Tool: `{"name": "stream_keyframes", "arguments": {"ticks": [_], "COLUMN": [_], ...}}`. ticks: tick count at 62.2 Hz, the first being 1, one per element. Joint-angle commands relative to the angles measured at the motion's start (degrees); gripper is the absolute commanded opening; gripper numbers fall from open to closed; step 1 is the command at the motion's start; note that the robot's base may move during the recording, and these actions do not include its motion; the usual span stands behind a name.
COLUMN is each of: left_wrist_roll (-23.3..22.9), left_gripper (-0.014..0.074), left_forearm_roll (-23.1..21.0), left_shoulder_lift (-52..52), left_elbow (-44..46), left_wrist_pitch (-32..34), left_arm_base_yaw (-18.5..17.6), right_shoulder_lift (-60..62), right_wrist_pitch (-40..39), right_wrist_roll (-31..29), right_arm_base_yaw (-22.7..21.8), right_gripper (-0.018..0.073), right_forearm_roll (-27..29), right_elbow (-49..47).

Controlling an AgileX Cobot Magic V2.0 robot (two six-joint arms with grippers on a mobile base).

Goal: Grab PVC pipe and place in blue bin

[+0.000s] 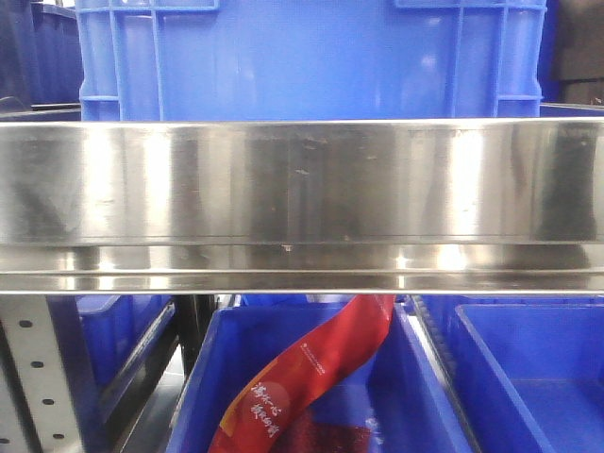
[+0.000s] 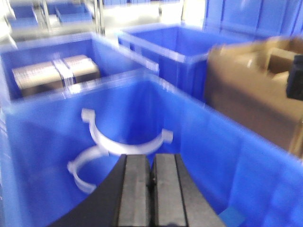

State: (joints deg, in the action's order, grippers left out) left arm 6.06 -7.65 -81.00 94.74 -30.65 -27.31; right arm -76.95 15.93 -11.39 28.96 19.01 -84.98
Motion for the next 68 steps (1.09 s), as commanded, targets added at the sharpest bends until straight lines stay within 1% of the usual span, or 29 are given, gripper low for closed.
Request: {"name": "stream_keyframes", "arguments": {"ticks": [1, 6, 13, 19, 23, 34, 39, 42, 45, 49, 52, 56, 62, 64, 68], "left_wrist_roll": [-0.23, -0.23, -0.23, -0.32, -1.22, -1.88, -1.88, -1.88, -1.98, -1.98, -2.11, -2.11, -2.11, -2.11, -2.11], "left_gripper": [-0.0111, -0.0111, -0.0111, -0.0111, -0.0111, -0.0111, -0.0111, -0.0111, -0.0111, -0.0111, -0.0111, -0.0111, -0.0111, -0.0111, -0.0111], "left_forearm_roll": [0.28, 0.28, 0.28, 0.17, 0.08, 0.08, 0.08, 0.08, 0.08, 0.08, -0.37, -2.07, -5.19, -5.93, -6.05], "left_shoulder_lift": [2.33, 4.22, 7.68, 11.92, 14.98, 26.02, 30.54, 33.22, 36.07, 39.34, 41.53, 44.0, 46.97, 47.9, 49.25], "left_elbow": [-0.35, -2.52, -8.92, -16.88, -21.81, -36.1, -41.93, -45.26, -48.5, -52.65, -55.26, -58.45, -62.04, -63.2, -64.82], "left_wrist_pitch": [0.37, 0.51, 2.07, 6.23, 8.81, 16.45, 19.8, 21.58, 23.47, 25.09, 25.95, 26.51, 26.36, 25.86, 24.9], "left_arm_base_yaw": [0.31, 0.31, 0.31, 0.31, 0.31, 0.31, 0.31, 0.31, 0.63, 2.35, 4.61, 7.97, 13.35, 15.33, 18.57], "right_shoulder_lift": [1.71, 3.09, 5.59, 8.27, 10.6, 20.49, 24.53, 26.98, 29.74, 33.02, 35.16, 38.39, 41.93, 43.13, 44.84], "right_wrist_pitch": [0.92, 1.16, 1.06, -0.08, -1.59, -3.11, -5.17, -8.0, -11.54, -16.29, -17.74, -16.89, -13.98, -13.5, -13.38], "right_wrist_roll": [-0.33, -0.33, -0.33, -0.33, -0.33, -0.33, -0.33, -0.12, 0.72, 0.84, 0.84, 0.48, 0.48, 0.48, 0.48], "right_arm_base_yaw": [0.08, 0.08, -0.15, -0.54, -0.54, -0.54, -1.7, -3.47, -5.54, -8.45, -10.15, -12.25, -13.97, -14.41, -14.53], "right_gripper": [-0.0168, -0.0168, -0.0168, -0.0168, -0.0168, -0.0168, -0.0168, -0.0168, -0.0168, -0.0168, -0.0168, -0.0168, -0.0168, -0.0168, -0.0168], "right_forearm_roll": [-0.58, -0.84, -1.4, -1.4, -1.4, -1.57, -2.04, -2.04, -0.89, 2.15, 2.4, 1.31, -2.41, -2.7, -2.7], "right_elbow": [-0.22, 1.07, 4.37, 8.73, 12.32, 24.63, 30.16, 34.46, 38.07, 42.6, 45.23, 48.56, 52.89, 54.49, 56.97]}}
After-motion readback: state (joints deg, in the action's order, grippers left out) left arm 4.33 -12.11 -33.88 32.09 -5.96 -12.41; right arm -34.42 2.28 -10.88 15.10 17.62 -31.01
